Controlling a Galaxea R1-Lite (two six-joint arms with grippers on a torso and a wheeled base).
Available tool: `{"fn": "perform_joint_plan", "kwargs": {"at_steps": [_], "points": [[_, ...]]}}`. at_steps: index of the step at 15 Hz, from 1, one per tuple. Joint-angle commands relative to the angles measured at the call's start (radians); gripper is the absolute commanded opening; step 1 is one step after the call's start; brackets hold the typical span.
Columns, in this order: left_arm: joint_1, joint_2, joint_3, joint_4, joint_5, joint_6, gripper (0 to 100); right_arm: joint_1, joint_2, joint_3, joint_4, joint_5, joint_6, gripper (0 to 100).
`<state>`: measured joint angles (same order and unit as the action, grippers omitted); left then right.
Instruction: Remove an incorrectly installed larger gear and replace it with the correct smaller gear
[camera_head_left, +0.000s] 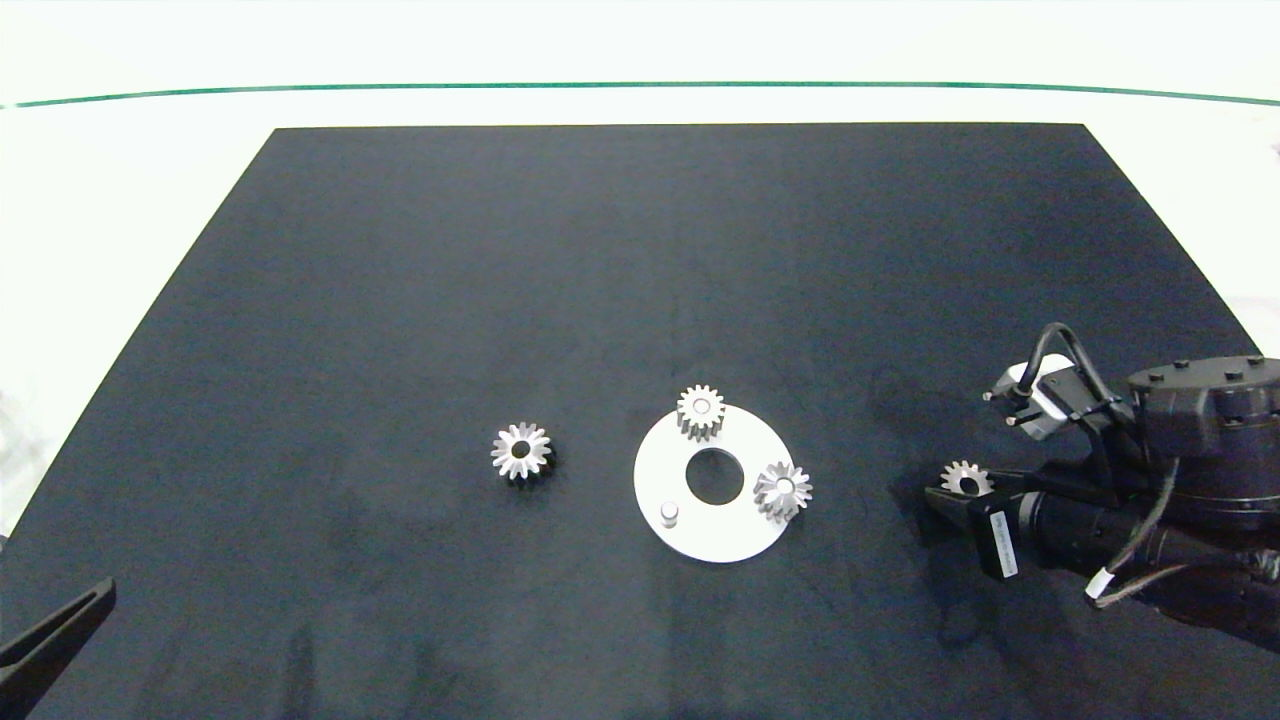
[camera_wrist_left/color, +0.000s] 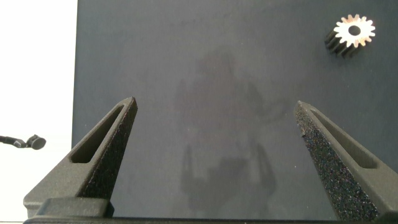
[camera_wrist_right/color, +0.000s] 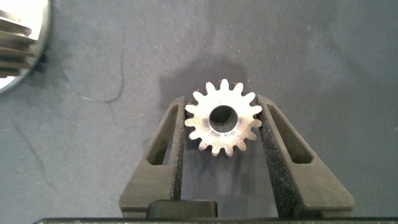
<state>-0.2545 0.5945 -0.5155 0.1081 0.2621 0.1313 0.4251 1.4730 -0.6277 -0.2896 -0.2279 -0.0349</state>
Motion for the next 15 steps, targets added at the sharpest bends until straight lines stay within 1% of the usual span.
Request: {"fn": "perform_joint_plan", "kwargs": {"at_steps": [1,3,4,7,9,11,14,15], "points": [[-0.002,-0.016,0.020,0.001,0.002,0.001,100,0.017,-0.034,-0.026,0.001,-0.001,-0.002,4],[-0.002,-0.033,0.023,0.001,0.002,0.001,100,0.038,-0.046,-0.052,0.012,-0.001,-0.002,4],[-0.002,-0.045,0.025,0.001,0.000,0.001,100,0.058,-0.049,-0.069,0.027,-0.001,-0.003,4],[0.001,-0.085,0.028,-0.001,0.002,0.014,100,0.149,-0.048,-0.139,0.067,-0.004,-0.005,4],[0.001,-0.111,0.025,0.001,0.002,0.014,100,0.210,-0.037,-0.182,0.090,-0.019,-0.005,4],[0.000,-0.143,0.035,0.002,0.002,0.016,100,0.253,-0.019,-0.221,0.101,-0.019,-0.008,4],[0.000,-0.219,0.040,0.064,0.002,0.018,100,0.307,0.035,-0.285,0.133,-0.019,-0.019,4],[0.001,-0.236,0.042,0.071,0.002,0.027,100,0.325,0.061,-0.297,0.133,-0.019,-0.020,4]]}}
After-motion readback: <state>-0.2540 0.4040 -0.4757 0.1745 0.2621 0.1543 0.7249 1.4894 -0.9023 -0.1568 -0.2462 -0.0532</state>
